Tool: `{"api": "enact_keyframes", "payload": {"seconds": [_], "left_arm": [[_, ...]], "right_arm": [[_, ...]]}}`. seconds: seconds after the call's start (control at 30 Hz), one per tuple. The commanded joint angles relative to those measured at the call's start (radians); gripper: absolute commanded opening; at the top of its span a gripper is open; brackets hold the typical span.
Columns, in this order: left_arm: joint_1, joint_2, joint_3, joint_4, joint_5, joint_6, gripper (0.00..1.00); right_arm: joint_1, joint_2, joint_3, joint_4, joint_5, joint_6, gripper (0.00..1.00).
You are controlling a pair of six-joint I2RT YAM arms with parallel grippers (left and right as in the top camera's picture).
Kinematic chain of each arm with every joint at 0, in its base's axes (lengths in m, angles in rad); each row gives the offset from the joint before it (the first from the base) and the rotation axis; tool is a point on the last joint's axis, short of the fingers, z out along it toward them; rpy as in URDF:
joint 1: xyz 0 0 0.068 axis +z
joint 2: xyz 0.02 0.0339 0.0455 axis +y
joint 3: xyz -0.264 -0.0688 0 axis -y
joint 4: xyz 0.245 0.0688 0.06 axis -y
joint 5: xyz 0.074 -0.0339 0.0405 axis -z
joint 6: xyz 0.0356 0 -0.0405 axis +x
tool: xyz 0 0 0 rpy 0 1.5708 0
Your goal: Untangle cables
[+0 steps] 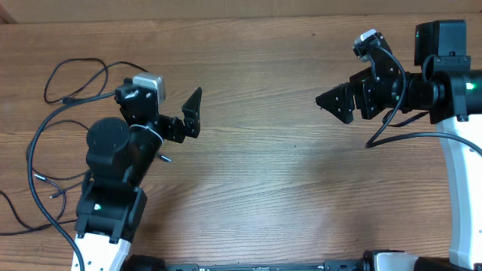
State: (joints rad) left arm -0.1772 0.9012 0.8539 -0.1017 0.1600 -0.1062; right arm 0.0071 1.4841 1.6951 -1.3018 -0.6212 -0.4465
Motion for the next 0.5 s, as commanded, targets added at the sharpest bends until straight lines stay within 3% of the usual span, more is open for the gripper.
{"api": "enact_keyframes", "payload": {"seconds": [0.0,0.3,0.47], "left_arm": [[-0.006,-0.037,-0.083,0.112,0.02,-0.015,1.0],[-0.006,-0.076,-0.285,0.492,0.051,-0.034,1.0],[-0.006,-0.084,-0.364,0.617,0.051,-0.056,1.0]], "right_arm": [[-0.001,-0.001,0.006,0.003,0.0,-0.004,1.0],[-0.001,-0.001,0.006,0.003,0.0,-0.004,1.0],[-0.001,-0.001,0.006,0.003,0.0,-0.003,1.0]]}}
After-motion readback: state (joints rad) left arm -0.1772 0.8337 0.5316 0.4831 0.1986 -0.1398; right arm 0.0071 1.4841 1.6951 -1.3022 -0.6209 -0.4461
